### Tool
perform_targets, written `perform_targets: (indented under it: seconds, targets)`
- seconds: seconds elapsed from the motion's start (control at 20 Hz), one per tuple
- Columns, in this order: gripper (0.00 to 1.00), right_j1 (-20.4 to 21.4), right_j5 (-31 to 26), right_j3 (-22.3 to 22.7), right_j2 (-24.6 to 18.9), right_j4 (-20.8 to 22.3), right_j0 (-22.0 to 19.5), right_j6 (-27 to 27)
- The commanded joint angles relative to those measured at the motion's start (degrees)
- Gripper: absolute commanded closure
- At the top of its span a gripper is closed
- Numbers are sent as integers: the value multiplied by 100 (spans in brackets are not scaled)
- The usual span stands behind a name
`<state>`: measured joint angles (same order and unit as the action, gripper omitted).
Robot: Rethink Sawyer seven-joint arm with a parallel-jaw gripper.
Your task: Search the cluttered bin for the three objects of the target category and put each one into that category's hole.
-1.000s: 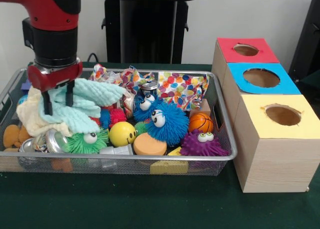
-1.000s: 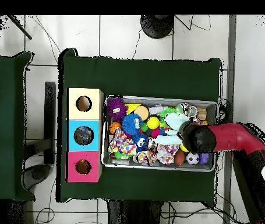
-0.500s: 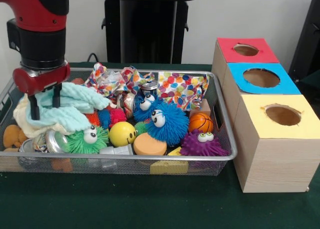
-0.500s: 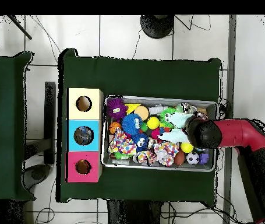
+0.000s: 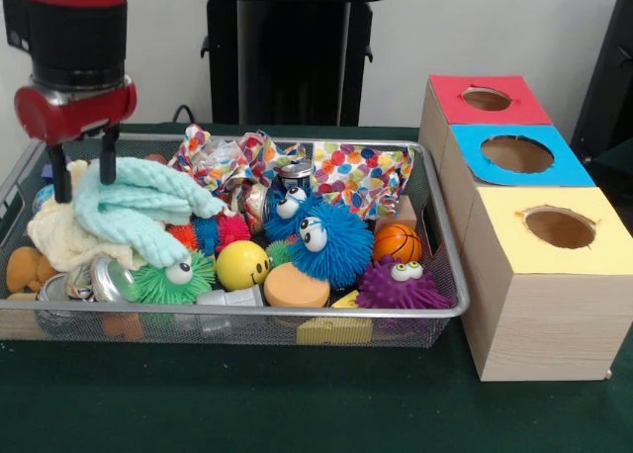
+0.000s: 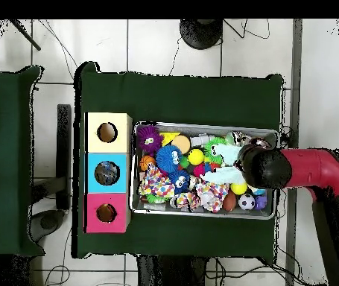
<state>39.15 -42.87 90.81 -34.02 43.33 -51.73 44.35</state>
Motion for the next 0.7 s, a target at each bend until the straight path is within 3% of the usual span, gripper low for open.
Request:
perform_targets:
  seconds: [0.05, 0.2, 0.35, 0.5, 0.7]
  targets:
    - [0, 1089, -804, 961, -254, -566, 379, -241]
    - [0, 1150, -804, 1041, -315, -686, 465, -342]
    - [0, 871, -562, 1005, -493, -644, 372, -729]
    - [0, 584, -469, 978, -820, -664, 90, -1400]
    - [0, 178, -580, 724, -1065, -378, -312, -2306]
